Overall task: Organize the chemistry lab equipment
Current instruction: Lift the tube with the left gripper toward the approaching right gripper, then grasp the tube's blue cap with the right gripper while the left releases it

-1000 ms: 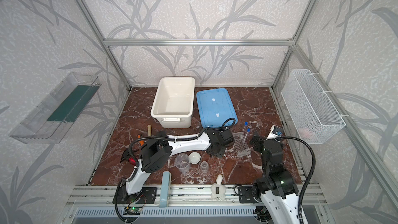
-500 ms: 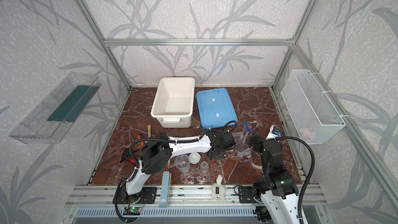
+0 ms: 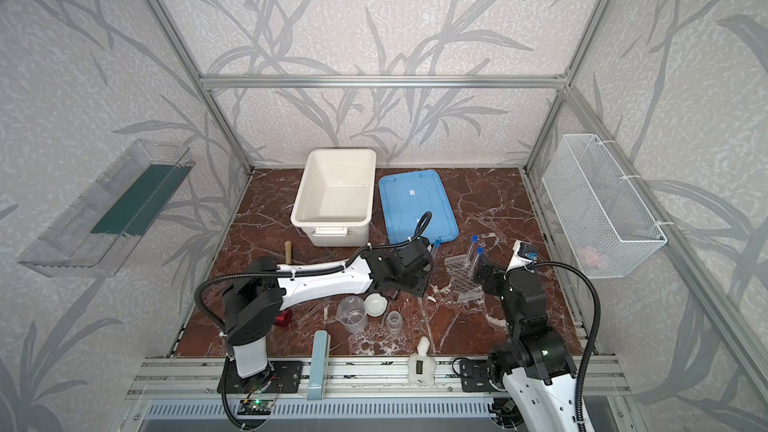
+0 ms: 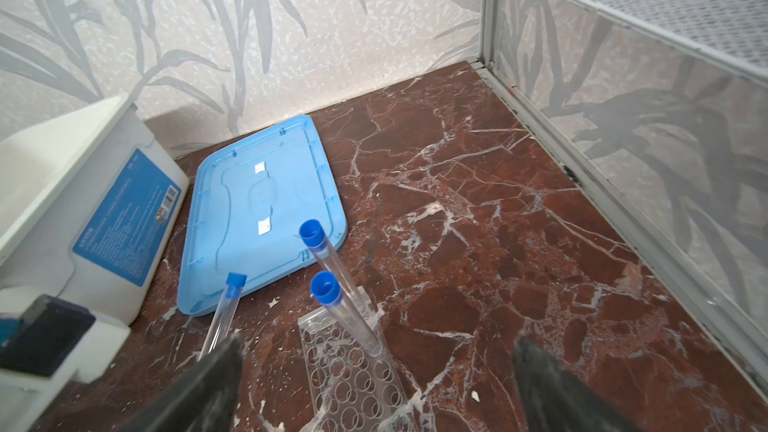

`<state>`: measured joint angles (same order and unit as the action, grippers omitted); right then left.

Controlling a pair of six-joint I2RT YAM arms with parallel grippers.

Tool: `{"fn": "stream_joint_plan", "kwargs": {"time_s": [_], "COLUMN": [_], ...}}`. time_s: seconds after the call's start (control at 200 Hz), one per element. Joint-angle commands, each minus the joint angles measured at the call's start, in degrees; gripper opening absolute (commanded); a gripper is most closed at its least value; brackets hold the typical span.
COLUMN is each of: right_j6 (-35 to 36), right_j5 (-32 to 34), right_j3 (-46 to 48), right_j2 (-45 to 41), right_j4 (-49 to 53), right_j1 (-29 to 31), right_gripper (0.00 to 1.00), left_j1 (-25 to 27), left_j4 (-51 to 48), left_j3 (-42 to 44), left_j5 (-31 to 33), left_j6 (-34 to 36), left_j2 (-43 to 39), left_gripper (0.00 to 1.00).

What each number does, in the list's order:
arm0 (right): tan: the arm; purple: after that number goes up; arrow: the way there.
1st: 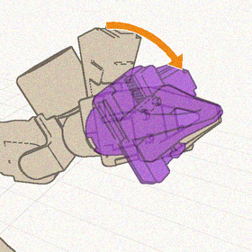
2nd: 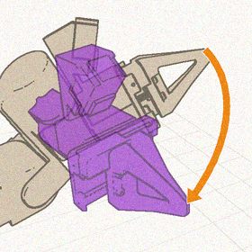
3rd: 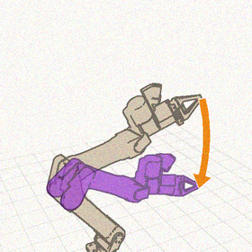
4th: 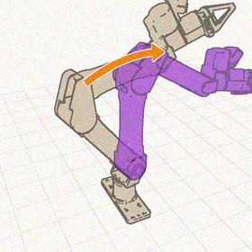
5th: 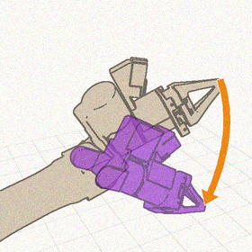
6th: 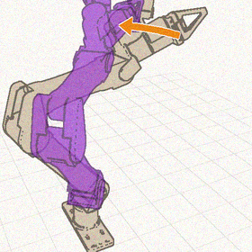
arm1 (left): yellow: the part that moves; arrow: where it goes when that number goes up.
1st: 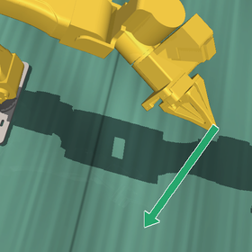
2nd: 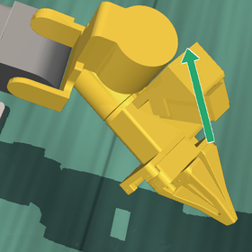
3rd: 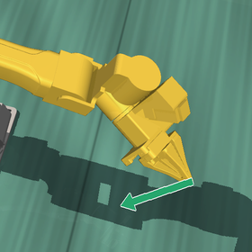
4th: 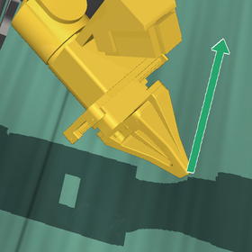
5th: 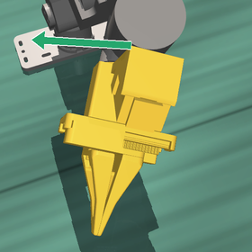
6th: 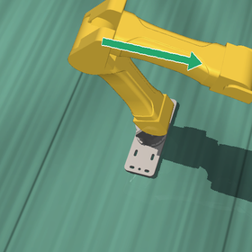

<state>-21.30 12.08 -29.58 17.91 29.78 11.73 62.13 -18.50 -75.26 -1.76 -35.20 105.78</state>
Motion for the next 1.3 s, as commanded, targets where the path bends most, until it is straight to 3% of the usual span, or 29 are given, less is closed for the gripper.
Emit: {"fn": "stream_joint_plan", "kwargs": {"time_s": [0.0,0.24,0.44,0.695,0.935,1.295], "right_j6": [1.0,-0.3,-3.2,-7.4,-10.0,-12.1], "right_j5": [-8.8,-24.3,-32.2,-37.1,-38.5,-40.4], "right_j3": [-3.1,-8.9,-11.7,-12.5,-10.6,-9.7], "right_j2": [2.1,10.4,16.5,23.8,26.7,28.9], "right_j4": [-2.3,-4.5,-6.8,-12.0,-17.7,-18.7], "right_j1": [-0.1,-0.1,0.0,0.9,1.2,1.3], "right_gripper": [0.99,1.0,0.91,0.76,0.48,0.29], "left_j1": [-0.3,-0.7,-0.6,-0.4,-0.3,-0.3], "left_j4": [12.7,22.5,29.5,33.8,34.2,34.7], "left_j3": [5.5,13.3,19.5,22.7,23.2,23.6], "left_j5": [-4.8,-8.7,-10.6,-13.6,-14.7,-14.3], "left_j6": [3.3,6.3,6.7,6.5,6.9,6.7], "left_j2": [-5.1,-12.4,-17.7,-18.7,-18.5,-18.5], "left_gripper": [0.14,0.14,0.14,0.14,0.14,0.14]}}
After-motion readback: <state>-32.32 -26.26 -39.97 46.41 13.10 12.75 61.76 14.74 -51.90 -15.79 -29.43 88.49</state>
